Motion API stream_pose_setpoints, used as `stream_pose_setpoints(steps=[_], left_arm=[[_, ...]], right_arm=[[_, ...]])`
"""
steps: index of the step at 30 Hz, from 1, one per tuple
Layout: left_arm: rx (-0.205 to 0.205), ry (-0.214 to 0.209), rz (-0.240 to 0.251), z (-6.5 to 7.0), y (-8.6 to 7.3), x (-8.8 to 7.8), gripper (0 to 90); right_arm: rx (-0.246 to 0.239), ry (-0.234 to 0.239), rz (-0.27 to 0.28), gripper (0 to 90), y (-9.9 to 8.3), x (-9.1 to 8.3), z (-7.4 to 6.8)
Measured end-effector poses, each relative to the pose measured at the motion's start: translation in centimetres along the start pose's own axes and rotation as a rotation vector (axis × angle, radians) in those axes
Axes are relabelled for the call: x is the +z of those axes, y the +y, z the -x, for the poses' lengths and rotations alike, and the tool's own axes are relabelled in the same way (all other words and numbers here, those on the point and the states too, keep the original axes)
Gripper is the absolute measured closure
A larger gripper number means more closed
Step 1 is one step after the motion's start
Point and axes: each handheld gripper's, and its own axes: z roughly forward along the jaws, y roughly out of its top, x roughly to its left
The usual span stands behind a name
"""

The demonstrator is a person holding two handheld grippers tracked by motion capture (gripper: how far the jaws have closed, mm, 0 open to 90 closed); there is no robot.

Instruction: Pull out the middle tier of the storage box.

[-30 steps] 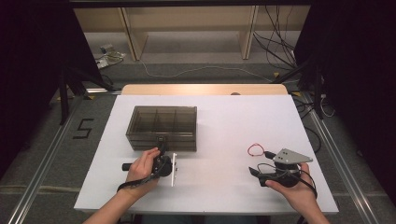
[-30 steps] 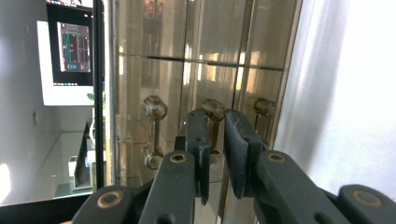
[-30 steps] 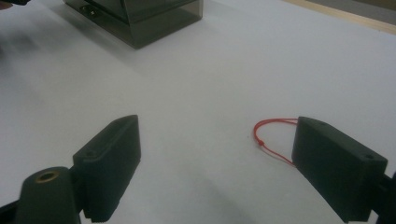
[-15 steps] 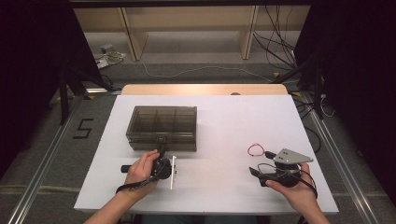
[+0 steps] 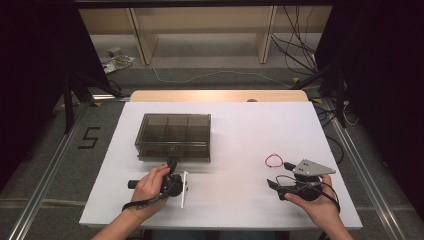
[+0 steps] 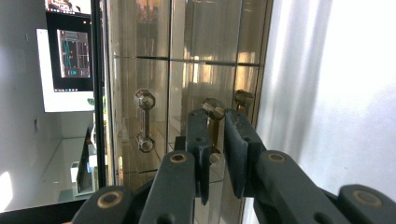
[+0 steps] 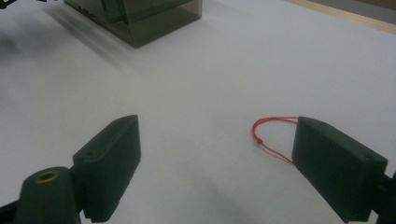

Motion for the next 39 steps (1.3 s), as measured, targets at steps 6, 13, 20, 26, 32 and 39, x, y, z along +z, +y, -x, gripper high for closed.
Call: stream_pose_setpoints(steps=[6,13,20,26,32,39], left_arm=[[0.004,0.001,0.003,0.1,0.0,-0.3,80.4],[0.013,-0.017,0.009,0.4,-0.1,-0.6,80.0],[-0.037,-0.056,0.008,0.3,-0.5,-0.8,61.9],[-0.114,-0.078,0.031,-0.2,-1.1,-1.4,44.7],[-0.26,-0.185,0.042,-1.3,-1.6,-1.4,28.1],[-0.298,-0.284,0.055,-2.4,-2.3,-1.1,27.5]], right_arm=[[0.001,-0.001,-0.002,16.0,0.0,0.0,0.0],[-0.001,-0.002,-0.002,16.0,0.0,0.0,0.0],[-0.006,-0.006,-0.006,16.0,0.0,0.0,0.0],[-0.016,-0.007,-0.013,16.0,0.0,0.0,0.0],[-0.012,-0.007,-0.015,16.1,-0.1,0.0,0.0],[-0.014,-0.008,-0.013,16.1,-0.1,0.1,0.1]])
